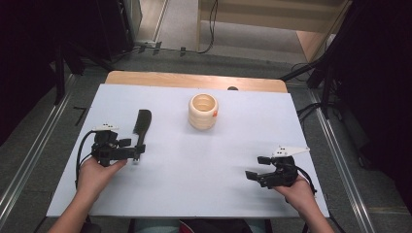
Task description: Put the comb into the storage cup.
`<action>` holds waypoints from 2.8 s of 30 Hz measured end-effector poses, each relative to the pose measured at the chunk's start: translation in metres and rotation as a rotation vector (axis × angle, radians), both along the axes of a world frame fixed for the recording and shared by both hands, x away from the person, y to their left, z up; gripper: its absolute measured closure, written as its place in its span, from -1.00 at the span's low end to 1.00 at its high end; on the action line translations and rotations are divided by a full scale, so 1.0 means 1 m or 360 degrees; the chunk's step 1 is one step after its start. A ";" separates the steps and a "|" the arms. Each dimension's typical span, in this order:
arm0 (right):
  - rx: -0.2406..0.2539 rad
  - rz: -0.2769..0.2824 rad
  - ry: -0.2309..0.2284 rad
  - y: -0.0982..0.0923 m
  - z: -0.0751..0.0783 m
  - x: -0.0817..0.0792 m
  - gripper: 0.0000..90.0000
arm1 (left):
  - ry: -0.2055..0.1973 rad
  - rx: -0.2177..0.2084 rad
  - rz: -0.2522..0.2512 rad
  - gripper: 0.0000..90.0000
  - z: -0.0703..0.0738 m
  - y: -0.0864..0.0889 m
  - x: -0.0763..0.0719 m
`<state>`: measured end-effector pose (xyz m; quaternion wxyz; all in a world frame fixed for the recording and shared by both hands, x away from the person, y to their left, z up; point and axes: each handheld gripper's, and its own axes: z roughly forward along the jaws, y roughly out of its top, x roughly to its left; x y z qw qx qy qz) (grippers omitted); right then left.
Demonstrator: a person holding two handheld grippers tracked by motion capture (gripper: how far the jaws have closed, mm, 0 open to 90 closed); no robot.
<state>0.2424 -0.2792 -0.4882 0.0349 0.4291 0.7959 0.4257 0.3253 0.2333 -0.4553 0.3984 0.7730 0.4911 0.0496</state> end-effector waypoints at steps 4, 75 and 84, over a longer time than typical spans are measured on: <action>-0.0002 0.0000 0.0000 0.000 0.000 0.000 -0.72 | 0.0009 0.0040 0.0032 -0.38 0.000 0.000 0.007; -0.0037 -0.0015 -0.0012 -0.002 0.000 0.002 -0.72 | 0.0142 0.0529 0.0186 0.63 -0.026 -0.029 0.022; -0.0031 -0.0026 -0.0018 -0.004 0.000 0.002 -0.72 | 0.0129 0.0430 0.0213 0.63 -0.018 -0.018 0.023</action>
